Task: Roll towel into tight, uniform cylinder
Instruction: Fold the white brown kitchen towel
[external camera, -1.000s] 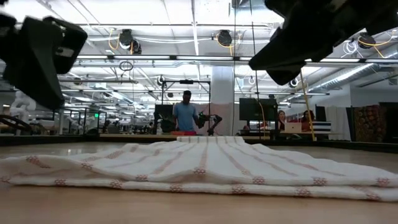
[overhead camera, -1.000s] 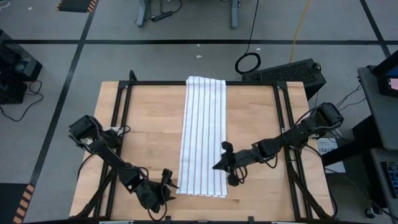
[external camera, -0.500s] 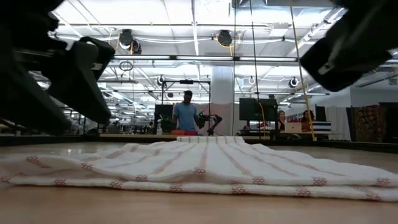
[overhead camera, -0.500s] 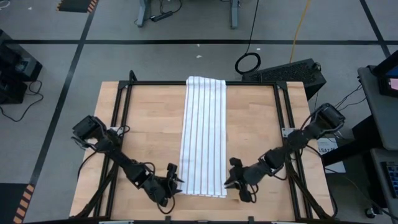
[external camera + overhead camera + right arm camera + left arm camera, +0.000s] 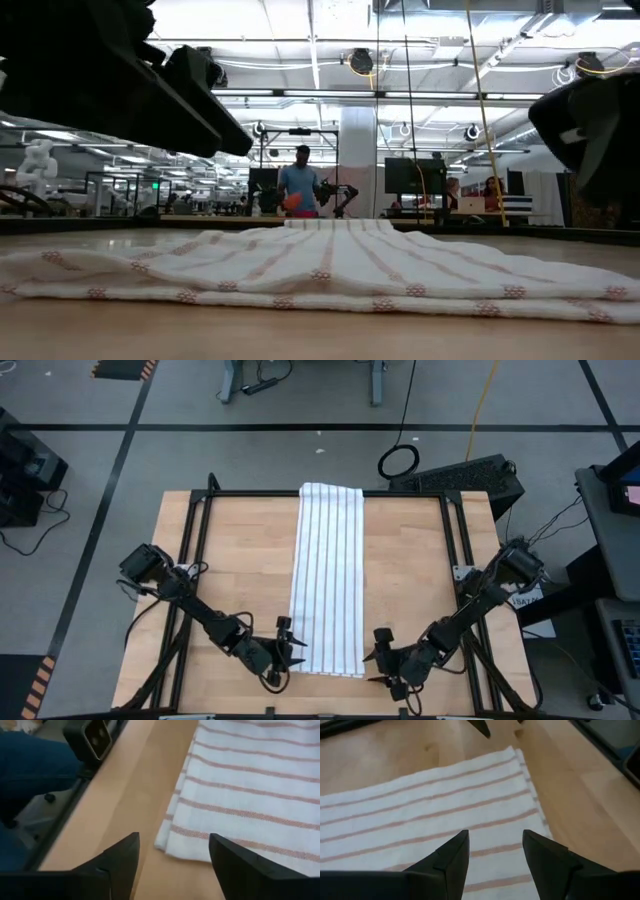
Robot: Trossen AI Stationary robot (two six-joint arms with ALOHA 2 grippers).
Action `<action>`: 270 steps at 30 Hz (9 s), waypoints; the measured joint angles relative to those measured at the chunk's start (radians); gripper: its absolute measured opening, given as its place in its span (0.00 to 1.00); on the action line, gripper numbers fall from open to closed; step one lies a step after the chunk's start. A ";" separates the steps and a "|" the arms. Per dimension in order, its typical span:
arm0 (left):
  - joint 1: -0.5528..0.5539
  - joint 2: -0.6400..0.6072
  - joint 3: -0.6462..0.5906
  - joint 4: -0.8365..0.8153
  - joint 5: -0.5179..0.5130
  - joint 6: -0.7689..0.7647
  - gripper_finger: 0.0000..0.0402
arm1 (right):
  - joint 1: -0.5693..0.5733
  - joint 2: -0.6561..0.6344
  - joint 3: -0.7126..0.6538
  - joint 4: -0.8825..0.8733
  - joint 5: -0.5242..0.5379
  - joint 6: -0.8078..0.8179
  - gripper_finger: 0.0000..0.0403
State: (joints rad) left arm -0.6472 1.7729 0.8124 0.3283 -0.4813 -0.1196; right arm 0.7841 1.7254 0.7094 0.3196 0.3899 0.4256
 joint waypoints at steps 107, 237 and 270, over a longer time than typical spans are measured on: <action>0.070 0.004 0.011 0.296 -0.066 -0.076 0.59 | 0.010 0.196 0.101 0.104 0.154 -0.041 0.01; -0.139 0.252 0.334 0.081 -0.537 -0.086 0.45 | -0.234 0.055 0.103 0.084 0.023 -0.409 0.00; -0.378 0.162 0.265 -0.839 -0.590 -1.027 0.45 | -0.389 0.074 0.281 0.035 -0.288 -0.627 0.00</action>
State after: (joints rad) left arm -1.0248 1.9347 1.0778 -0.5109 -1.0710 -1.1465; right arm 0.3952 1.7998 0.9900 0.3544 0.1017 -0.2011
